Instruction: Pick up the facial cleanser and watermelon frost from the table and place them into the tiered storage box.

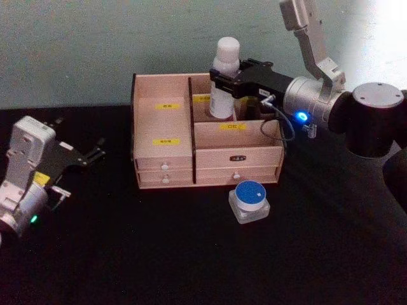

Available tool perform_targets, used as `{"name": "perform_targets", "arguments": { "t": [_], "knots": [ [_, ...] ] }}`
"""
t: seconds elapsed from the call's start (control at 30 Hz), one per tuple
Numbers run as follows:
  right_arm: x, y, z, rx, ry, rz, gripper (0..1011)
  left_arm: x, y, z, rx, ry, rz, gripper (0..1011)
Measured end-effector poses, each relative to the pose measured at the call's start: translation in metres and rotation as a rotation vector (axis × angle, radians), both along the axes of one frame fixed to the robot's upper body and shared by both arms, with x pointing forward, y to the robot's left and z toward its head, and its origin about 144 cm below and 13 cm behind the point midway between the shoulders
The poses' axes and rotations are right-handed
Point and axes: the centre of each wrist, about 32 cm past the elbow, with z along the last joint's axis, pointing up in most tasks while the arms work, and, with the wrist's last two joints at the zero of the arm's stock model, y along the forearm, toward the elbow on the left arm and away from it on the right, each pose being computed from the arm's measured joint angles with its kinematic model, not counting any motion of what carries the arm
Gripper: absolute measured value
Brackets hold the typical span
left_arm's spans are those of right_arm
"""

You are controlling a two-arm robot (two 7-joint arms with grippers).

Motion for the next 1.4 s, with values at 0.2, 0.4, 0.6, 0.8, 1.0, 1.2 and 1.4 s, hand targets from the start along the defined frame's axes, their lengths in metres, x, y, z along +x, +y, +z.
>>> {"name": "perform_targets", "arguments": {
  "t": [0.2,0.4,0.6,0.8,1.0,1.2,1.4],
  "knots": [
    [0.003,0.001,-0.004,0.001,0.01,-0.003,591,0.0,0.0,0.0,0.0,0.0,0.0,1001],
    [0.005,0.002,-0.006,0.003,0.013,-0.003,591,0.0,0.0,0.0,0.0,0.0,0.0,1001],
    [0.006,0.001,-0.007,0.005,0.013,-0.006,591,0.0,0.0,0.0,0.0,0.0,0.0,1001],
    [0.008,0.002,-0.011,-0.002,0.022,-0.009,591,0.0,0.0,0.0,0.0,0.0,0.0,1001],
    [0.01,0.003,-0.018,-0.012,0.04,-0.01,591,0.0,0.0,0.0,0.0,0.0,0.0,1001],
    [0.012,0.004,-0.025,-0.022,0.058,-0.011,591,0.0,0.0,0.0,0.0,0.0,0.0,1001],
    [0.013,0.005,-0.029,-0.029,0.069,-0.012,591,0.0,0.0,0.0,0.0,0.0,0.0,1001]
  ]
}}
